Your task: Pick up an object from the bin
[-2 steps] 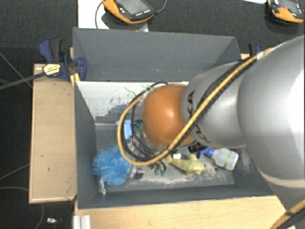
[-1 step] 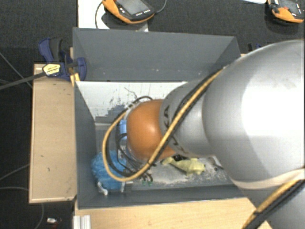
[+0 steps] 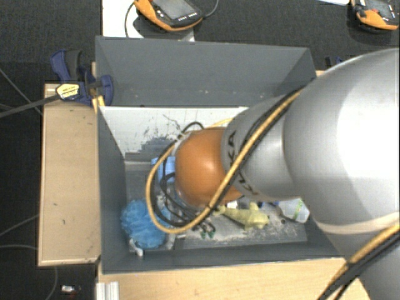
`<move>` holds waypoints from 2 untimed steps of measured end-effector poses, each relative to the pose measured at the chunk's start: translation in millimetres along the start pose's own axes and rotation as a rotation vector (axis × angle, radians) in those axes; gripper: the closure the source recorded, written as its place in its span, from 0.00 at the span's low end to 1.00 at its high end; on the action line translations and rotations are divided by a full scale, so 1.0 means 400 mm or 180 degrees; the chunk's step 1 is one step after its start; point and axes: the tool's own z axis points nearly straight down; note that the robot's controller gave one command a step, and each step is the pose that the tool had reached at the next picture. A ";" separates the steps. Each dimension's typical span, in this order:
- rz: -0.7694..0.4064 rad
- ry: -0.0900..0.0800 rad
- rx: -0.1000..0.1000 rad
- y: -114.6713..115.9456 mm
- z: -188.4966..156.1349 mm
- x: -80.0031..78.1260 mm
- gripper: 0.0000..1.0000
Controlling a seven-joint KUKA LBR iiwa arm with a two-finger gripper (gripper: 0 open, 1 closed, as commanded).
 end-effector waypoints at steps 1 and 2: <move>0.0690 0.0009 -0.0003 -0.082 0.001 -0.036 0.00; 0.0497 -0.0006 0.0000 0.002 0.000 -0.020 0.00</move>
Offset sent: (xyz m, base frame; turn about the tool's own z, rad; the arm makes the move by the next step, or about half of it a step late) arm -0.0055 0.0255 -0.0024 0.0014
